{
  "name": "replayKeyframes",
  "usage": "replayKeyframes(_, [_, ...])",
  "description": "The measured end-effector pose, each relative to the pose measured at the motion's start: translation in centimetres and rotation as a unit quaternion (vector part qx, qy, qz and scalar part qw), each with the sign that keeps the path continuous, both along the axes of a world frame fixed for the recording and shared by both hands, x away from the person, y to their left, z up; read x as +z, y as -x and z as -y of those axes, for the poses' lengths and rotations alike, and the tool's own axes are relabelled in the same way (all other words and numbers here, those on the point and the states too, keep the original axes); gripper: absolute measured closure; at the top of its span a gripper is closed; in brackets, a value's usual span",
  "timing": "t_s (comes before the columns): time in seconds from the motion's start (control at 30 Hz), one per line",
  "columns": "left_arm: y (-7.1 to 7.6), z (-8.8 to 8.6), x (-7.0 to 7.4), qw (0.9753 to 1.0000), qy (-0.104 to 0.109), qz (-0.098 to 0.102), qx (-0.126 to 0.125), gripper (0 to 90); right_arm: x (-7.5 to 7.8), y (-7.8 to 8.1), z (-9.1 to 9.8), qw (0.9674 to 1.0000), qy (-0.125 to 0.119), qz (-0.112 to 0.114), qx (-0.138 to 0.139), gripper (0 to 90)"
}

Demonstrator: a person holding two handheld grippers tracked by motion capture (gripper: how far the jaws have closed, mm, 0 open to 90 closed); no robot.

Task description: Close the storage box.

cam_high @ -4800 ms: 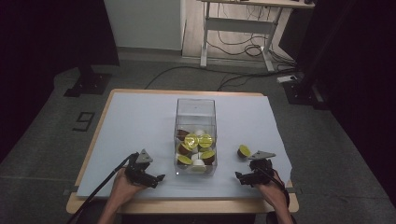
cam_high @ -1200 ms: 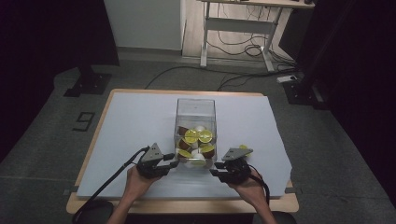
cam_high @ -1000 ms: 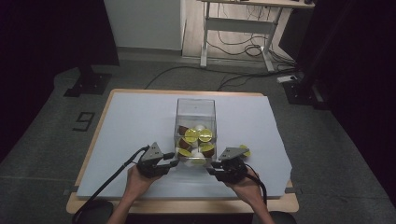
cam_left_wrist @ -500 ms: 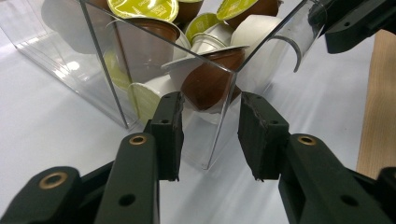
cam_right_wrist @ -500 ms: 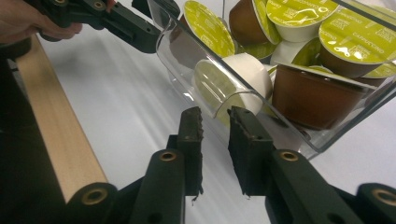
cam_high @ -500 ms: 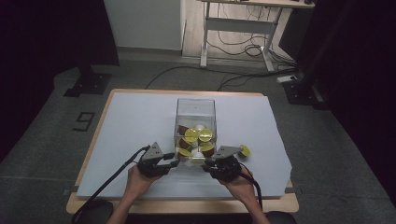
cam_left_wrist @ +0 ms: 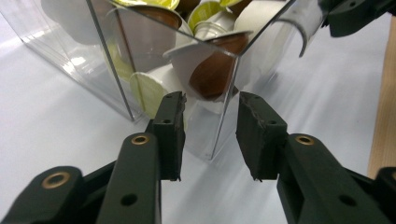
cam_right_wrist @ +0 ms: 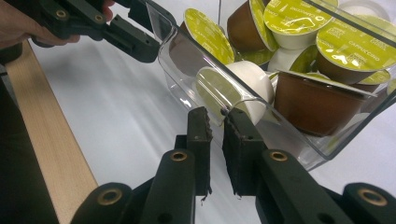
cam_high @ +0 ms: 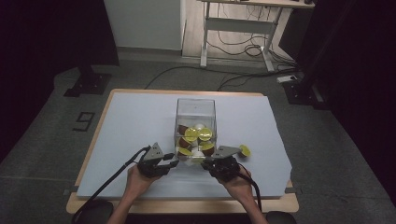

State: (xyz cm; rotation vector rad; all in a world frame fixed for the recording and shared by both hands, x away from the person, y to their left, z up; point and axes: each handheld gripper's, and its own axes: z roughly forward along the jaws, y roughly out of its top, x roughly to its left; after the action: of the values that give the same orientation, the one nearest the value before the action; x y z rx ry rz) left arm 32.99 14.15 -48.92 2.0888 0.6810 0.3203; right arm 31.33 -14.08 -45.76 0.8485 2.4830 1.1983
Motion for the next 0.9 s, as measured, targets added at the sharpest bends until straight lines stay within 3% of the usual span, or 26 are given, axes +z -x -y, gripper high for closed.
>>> replayKeyframes(0.37, [0.0, -0.1, -0.2, 0.9998, -0.02, -0.008, -0.001, 48.5, -0.1, -0.4, -0.2, 1.0, -0.003, 0.005, -0.008, 80.7])
replayKeyframes(0.6, [-0.2, -0.1, -0.5, 0.9992, -0.025, -0.029, -0.012, 28.9, -0.2, -0.8, -0.4, 0.9999, -0.003, 0.006, -0.008, 79.7])
replayKeyframes(0.9, [-0.5, -0.4, -0.8, 0.9982, -0.033, -0.05, 0.001, 10.2, -0.1, -1.3, -0.6, 0.9998, 0.001, 0.01, -0.017, 79.1])
